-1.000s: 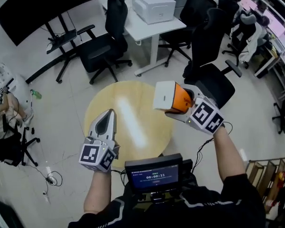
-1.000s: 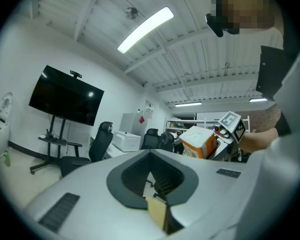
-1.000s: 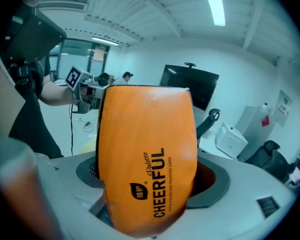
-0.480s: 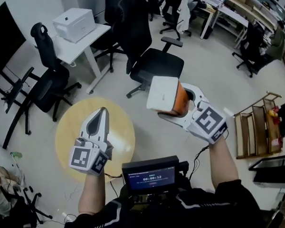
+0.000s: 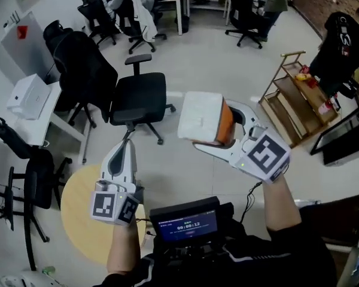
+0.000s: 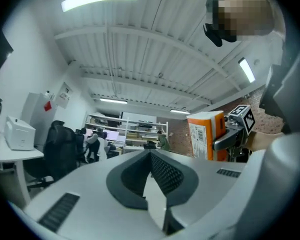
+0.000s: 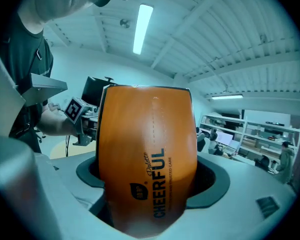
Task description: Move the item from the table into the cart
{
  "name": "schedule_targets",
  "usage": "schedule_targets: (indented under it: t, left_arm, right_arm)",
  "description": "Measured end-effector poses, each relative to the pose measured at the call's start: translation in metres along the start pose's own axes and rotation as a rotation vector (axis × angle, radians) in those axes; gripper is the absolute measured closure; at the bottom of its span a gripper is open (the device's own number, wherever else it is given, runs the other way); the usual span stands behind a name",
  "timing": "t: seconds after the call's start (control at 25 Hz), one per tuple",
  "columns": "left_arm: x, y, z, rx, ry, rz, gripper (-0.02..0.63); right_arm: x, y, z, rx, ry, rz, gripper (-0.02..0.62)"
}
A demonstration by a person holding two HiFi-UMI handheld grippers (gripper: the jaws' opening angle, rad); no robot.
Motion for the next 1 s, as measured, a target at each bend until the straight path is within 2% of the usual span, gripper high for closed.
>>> schedule_targets:
  t: [0.2,0.36,0.56,0.76,1.0]
  left_arm:
    - [-0.088,-0.077,-0.028,0.04,0.023,-0.287,0.603]
    - [-0.16,-0.097,-0.051,0.059,0.007,-0.492,0.603]
    - [-0.224,-0.122,-0.079,0.152,0.059,-0.692,0.603]
    - [-0.377,-0.123,-0.101,0.187,0.075,-0.92,0.603]
    - [-0.56,-0.117,-0.143,0.226,0.08,-1.178,0.603]
  right_arm:
    - [-0.008,0.112,-0.044,0.104,-0.1,-0.234,0.173]
    - [0.02,0.202,-0.072,0.159,-0.176,-0.424,0.173]
    - [0.053,0.28,-0.085,0.22,-0.264,-0.63,0.173]
    - [0.104,0.425,-0.097,0.219,-0.296,-0.841,0.173]
    - [0.187,0.59,-0.116,0.303,-0.323,-1.098,0.173]
Point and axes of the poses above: the fingertips, and each gripper's own axes: y backward along the fingers, x to its left, z out of its top, the point moved 10 cm from there along y, backward along the fingers, and after that the axes turned 6 degrees about y, right-handed, at the moved point
